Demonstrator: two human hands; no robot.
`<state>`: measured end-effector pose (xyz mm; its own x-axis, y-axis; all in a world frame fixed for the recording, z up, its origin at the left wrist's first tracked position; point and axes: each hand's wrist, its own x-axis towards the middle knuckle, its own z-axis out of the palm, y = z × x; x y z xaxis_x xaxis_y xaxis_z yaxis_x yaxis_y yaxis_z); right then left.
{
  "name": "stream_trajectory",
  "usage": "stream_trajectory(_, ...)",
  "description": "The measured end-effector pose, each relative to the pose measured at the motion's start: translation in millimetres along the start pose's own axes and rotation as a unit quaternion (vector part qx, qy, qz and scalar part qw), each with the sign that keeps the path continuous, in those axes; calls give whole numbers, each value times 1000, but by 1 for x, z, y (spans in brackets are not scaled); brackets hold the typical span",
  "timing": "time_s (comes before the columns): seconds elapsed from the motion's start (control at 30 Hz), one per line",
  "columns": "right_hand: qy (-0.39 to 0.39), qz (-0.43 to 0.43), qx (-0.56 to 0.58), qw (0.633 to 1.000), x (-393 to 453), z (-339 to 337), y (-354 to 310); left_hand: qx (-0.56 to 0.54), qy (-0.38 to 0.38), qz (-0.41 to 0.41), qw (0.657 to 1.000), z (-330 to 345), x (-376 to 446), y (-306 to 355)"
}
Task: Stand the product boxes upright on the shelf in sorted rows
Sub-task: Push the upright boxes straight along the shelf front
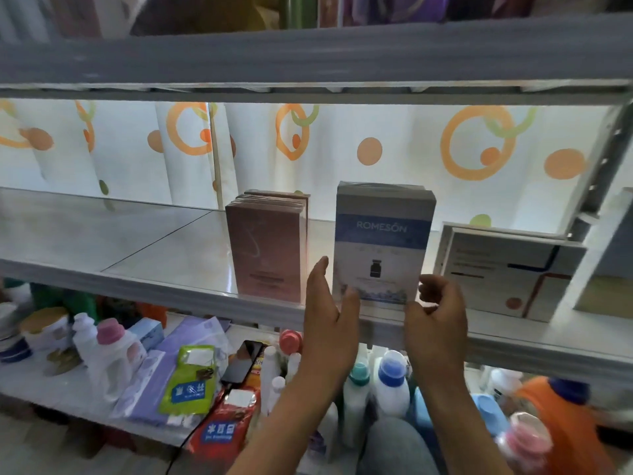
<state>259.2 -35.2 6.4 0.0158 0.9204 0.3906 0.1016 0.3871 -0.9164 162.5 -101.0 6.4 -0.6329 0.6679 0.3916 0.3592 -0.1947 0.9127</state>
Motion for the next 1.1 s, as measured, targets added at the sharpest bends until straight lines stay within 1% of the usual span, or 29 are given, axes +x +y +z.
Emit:
stream_trajectory(0.07, -18, 22, -9, 1000, 8, -2, 7, -13, -23, -31, 999, 13, 7, -4)
stream_trajectory(0.17, -80, 70, -23, 994, 16, 0, 14, -49, -34, -63, 996, 24, 24, -15)
stream_trajectory(0.23, -121, 75, -39, 989, 25, 1, 14, -53, -34, -59, 996, 27, 34, -21)
stream_trajectory(0.33, -192, 67, -25, 979, 43, 3, 12, -60, -37, -39, 997, 25, 51, -21)
stream_trajectory(0.4, -218, 75, -23, 973, 56, 5, 9, -75, -40, -38, 996, 25, 60, -18)
stream_trajectory(0.5, -227, 82, -16, 970, 71, 10, 8, -85, -49, -52, 994, 25, 68, -17)
stream_trajectory(0.6, -233, 100, 7, 967, 81, 14, 12, -105, -47, -84, 990, 25, 70, -15)
stream_trajectory(0.77, -226, 115, 47, 966, 83, 18, 24, -109, -53, -114, 986, 22, 69, -9)
stream_trajectory(0.93, -228, 106, 57, 966, 75, 22, 24, -96, -17, -125, 987, 21, 60, 1)
stream_trajectory(1.1, -236, 98, 62, 965, 69, 25, 22, -86, 2, -132, 987, 16, 54, 6)
